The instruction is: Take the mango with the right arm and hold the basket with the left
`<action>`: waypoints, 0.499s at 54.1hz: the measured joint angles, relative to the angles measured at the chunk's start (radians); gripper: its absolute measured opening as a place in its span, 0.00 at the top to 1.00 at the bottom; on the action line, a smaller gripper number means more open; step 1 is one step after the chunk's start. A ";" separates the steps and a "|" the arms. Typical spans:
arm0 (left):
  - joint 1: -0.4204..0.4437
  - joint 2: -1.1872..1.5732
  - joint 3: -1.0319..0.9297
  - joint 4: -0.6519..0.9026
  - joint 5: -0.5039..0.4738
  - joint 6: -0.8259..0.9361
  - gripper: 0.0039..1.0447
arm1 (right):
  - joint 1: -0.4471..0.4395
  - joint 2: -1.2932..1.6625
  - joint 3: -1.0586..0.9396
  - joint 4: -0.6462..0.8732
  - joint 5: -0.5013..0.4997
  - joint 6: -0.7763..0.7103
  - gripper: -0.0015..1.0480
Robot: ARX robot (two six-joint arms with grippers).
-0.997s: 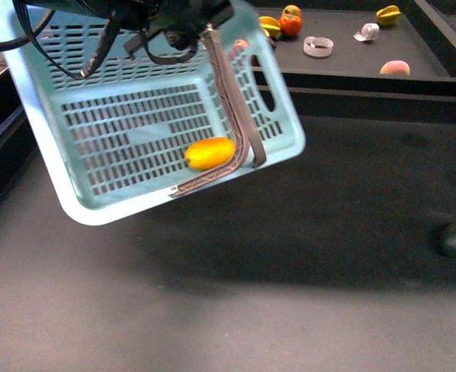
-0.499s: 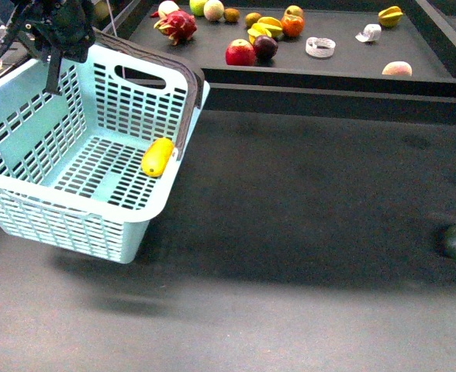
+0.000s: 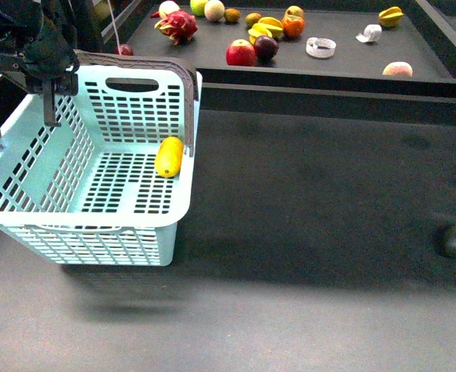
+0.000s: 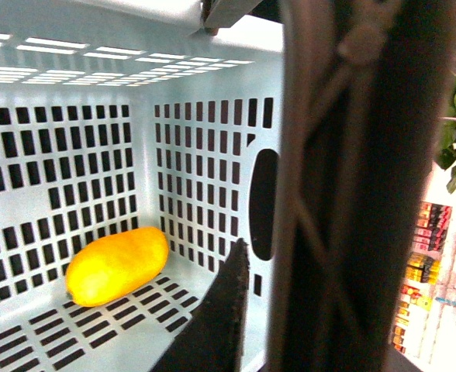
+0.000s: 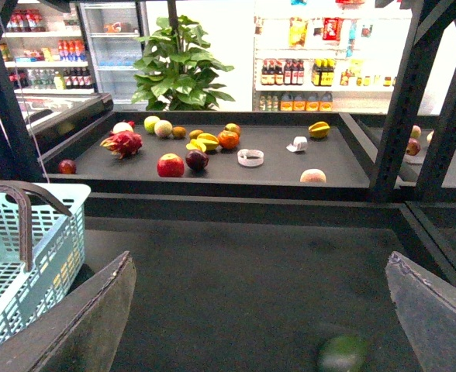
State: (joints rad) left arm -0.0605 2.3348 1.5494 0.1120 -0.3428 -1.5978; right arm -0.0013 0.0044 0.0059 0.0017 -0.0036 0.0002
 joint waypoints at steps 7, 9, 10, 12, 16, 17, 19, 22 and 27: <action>0.002 -0.014 -0.027 0.003 0.003 0.019 0.59 | 0.000 0.000 0.000 0.000 0.000 0.000 0.08; 0.002 -0.020 -0.035 0.005 0.006 0.028 0.54 | 0.000 0.000 0.000 0.000 0.000 0.000 0.08; 0.002 -0.024 -0.041 0.007 0.007 0.032 0.50 | 0.000 0.000 0.000 0.000 0.000 0.000 0.08; 0.002 -0.031 -0.051 0.010 0.010 0.042 0.45 | 0.000 0.000 0.000 0.000 0.000 0.000 0.08; 0.002 -0.049 -0.078 0.021 0.010 0.073 0.34 | 0.000 0.000 0.000 0.000 0.000 0.000 0.08; 0.000 -0.060 -0.093 0.024 0.010 0.085 0.29 | 0.000 0.000 0.000 0.000 0.000 0.000 0.08; -0.003 -0.087 -0.119 0.024 0.008 0.110 0.20 | 0.000 0.000 0.000 0.000 0.000 0.000 0.08; -0.008 -0.135 -0.151 0.039 -0.011 0.133 0.10 | 0.000 0.000 0.000 0.000 0.000 0.000 0.08; -0.015 -0.229 -0.178 0.070 -0.008 0.166 0.08 | 0.000 0.000 0.000 0.000 0.000 0.000 0.08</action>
State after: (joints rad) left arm -0.0757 2.1059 1.3716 0.1818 -0.3504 -1.4319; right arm -0.0013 0.0044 0.0059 0.0017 -0.0036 0.0002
